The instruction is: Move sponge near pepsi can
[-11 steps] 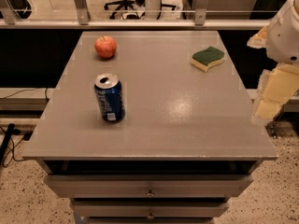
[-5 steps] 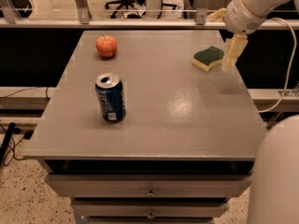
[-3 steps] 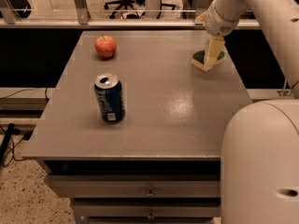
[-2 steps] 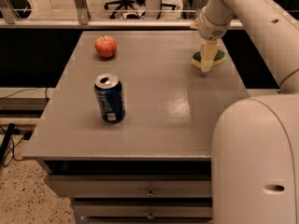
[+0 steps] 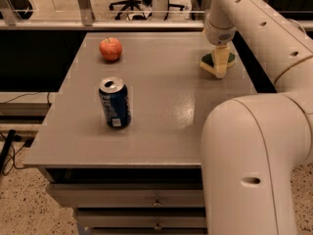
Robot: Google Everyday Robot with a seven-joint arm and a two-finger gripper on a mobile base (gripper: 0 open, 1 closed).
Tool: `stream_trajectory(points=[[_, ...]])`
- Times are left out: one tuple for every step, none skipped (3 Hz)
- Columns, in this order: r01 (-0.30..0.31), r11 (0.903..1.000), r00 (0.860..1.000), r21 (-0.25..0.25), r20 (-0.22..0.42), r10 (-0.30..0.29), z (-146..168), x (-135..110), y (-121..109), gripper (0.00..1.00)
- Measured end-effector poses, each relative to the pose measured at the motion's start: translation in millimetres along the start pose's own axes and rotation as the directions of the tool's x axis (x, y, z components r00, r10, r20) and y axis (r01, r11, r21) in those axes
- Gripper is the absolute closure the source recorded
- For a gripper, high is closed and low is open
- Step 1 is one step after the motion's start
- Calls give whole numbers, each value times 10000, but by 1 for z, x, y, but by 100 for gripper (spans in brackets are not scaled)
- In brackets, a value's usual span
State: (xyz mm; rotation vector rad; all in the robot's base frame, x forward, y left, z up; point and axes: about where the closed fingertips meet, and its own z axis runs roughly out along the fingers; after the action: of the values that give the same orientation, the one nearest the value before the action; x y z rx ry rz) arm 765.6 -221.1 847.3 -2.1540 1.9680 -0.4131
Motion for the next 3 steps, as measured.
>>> stream_trajectory(points=[[105, 9993, 9988, -367, -464, -122, 0, 8, 1, 0], [386, 9966, 9964, -726, -729, -439, -2, 10, 5, 0], [825, 9903, 9908, -1118, -979, -936, 2, 10, 11, 0]])
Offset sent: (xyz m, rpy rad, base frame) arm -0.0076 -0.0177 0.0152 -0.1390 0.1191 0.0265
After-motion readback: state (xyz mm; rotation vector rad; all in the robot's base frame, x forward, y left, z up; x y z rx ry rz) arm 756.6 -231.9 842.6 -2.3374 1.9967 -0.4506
